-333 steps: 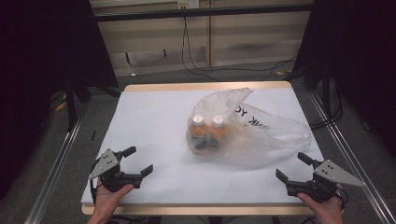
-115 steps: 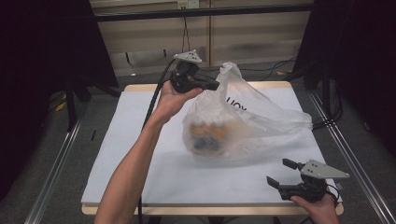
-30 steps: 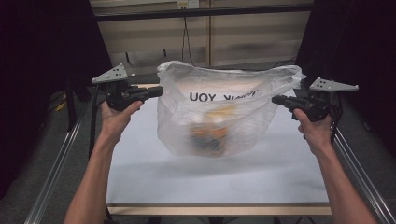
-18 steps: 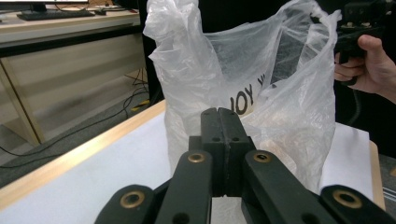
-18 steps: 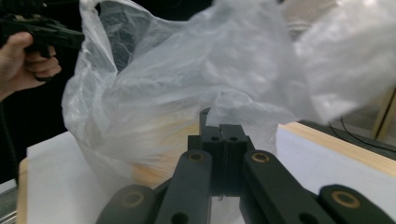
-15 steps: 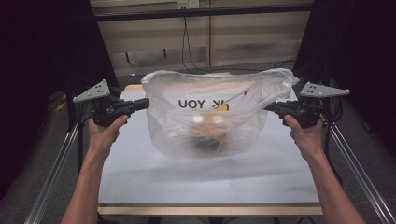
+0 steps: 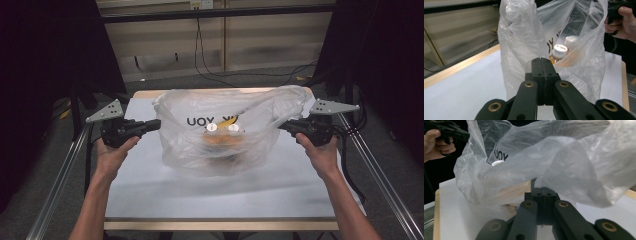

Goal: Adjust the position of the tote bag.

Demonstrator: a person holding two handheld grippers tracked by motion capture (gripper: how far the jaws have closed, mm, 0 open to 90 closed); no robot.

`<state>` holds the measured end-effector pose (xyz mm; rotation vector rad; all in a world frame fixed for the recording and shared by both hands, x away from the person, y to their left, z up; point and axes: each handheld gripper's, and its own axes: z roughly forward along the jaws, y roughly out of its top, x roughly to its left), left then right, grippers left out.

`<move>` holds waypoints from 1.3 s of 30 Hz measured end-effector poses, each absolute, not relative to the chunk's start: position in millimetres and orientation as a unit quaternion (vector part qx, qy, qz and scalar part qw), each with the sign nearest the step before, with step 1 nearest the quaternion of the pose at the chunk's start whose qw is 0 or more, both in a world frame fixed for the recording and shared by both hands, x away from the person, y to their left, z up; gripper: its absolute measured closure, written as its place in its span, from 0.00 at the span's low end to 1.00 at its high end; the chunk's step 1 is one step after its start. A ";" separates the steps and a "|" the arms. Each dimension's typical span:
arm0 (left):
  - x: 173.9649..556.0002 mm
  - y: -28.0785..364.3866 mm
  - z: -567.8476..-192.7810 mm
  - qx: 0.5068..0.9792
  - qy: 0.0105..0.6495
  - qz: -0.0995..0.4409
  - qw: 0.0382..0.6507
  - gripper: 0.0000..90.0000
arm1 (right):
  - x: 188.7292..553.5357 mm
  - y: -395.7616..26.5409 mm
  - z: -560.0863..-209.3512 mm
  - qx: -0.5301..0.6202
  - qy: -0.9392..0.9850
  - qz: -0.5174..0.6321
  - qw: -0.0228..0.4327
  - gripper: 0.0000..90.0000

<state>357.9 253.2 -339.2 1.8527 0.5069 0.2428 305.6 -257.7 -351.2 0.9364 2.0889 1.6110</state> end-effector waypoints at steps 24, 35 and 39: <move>362.9 245.9 -401.1 0.829 0.235 0.058 0.505 1.00 | 306.9 -247.4 -388.0 0.341 0.779 0.503 0.156 1.00; 369.4 248.3 -424.5 0.839 0.251 0.042 0.480 1.00 | 314.9 -242.5 -416.5 0.354 0.800 0.465 0.133 1.00; 372.2 248.5 -433.1 0.844 0.254 0.038 0.471 1.00 | 317.8 -242.1 -427.9 0.359 0.806 0.455 0.122 1.00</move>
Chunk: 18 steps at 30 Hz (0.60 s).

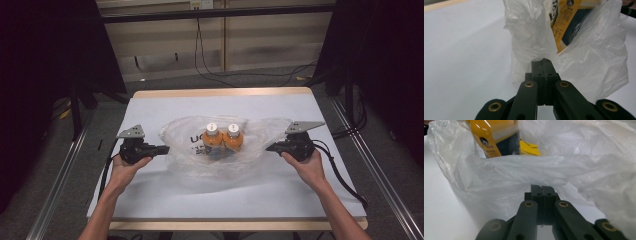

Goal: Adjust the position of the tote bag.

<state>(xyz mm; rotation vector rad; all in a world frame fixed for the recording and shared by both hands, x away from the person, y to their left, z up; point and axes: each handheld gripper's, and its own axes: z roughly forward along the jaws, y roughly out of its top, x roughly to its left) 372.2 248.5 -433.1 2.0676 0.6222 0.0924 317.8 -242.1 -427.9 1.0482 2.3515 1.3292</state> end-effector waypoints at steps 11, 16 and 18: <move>374.1 239.4 -457.1 0.863 0.258 0.019 0.434 1.00 | 323.7 -241.0 -457.2 0.373 0.821 0.421 0.099 1.00; 375.8 238.7 -466.2 0.869 0.266 0.016 0.417 1.00 | 326.9 -242.1 -467.9 0.379 0.826 0.407 0.097 1.00; 376.2 238.3 -469.1 0.868 0.269 0.017 0.417 1.00 | 327.7 -245.6 -470.5 0.394 0.815 0.415 0.094 1.00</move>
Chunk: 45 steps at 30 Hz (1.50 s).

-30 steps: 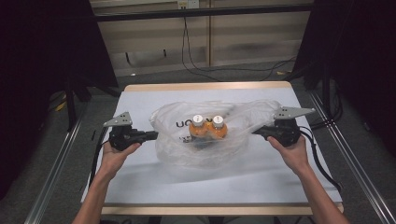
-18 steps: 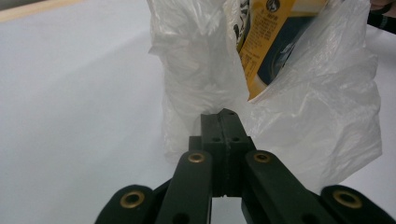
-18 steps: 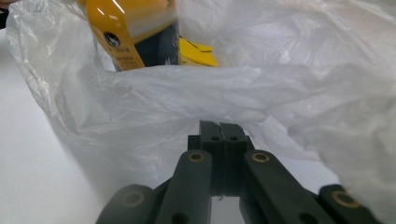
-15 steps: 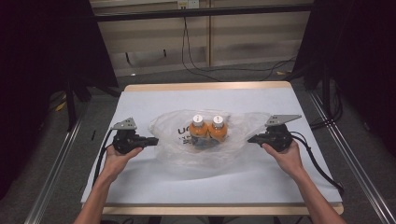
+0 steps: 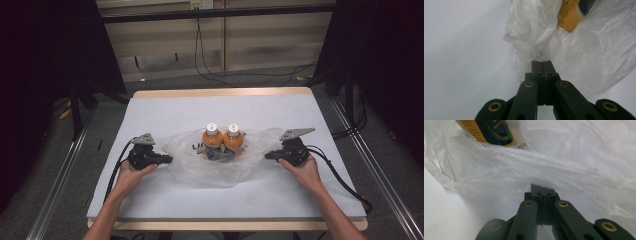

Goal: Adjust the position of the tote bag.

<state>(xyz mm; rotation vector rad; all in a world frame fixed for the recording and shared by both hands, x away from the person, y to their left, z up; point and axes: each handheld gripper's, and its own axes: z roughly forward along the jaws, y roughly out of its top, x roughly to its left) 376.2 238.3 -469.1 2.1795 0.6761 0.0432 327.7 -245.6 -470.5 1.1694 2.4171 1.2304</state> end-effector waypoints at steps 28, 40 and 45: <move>362.5 245.8 -459.0 0.843 0.295 0.019 0.449 0.32 | 310.8 -244.6 -469.8 0.389 0.813 0.423 0.096 0.63; 349.0 264.7 -432.7 0.800 0.296 0.044 0.520 0.25 | 285.9 -263.9 -453.7 0.416 0.777 0.458 0.114 0.33; 343.9 266.3 -422.8 0.792 0.286 0.053 0.536 0.34 | 274.2 -276.7 -442.0 0.428 0.757 0.475 0.137 0.35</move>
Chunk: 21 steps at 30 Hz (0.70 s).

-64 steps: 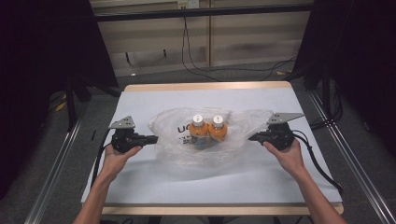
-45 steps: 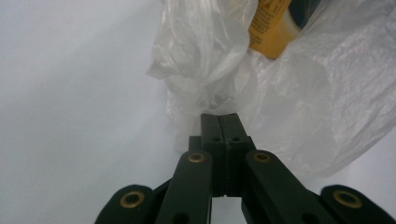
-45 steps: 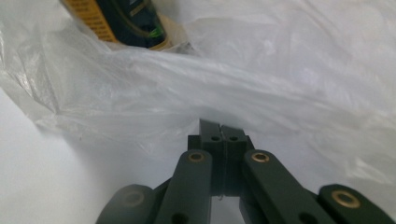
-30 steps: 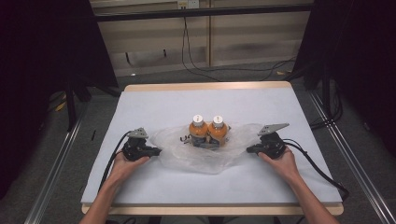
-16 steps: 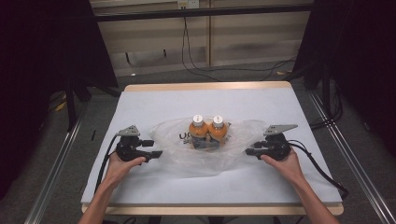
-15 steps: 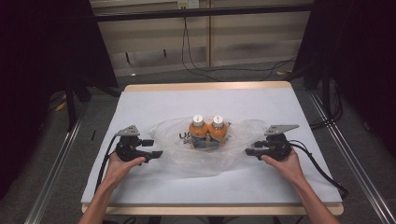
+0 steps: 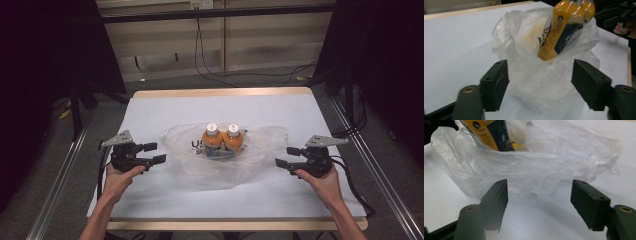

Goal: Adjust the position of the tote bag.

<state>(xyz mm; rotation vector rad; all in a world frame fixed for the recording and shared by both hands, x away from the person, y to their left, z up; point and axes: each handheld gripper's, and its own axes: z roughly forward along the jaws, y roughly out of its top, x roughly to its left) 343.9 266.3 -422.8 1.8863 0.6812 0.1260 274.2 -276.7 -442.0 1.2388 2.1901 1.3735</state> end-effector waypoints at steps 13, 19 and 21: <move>337.7 232.9 -394.4 0.811 0.238 0.067 0.530 0.43 | 262.3 -268.4 -412.1 0.381 0.754 0.514 0.149 0.76; 354.8 205.7 -397.4 0.839 0.211 0.064 0.497 0.71 | 283.9 -250.4 -407.7 0.352 0.778 0.502 0.136 0.94; 364.4 195.8 -401.6 0.847 0.203 0.047 0.489 0.75 | 290.5 -247.1 -406.4 0.347 0.787 0.491 0.138 0.95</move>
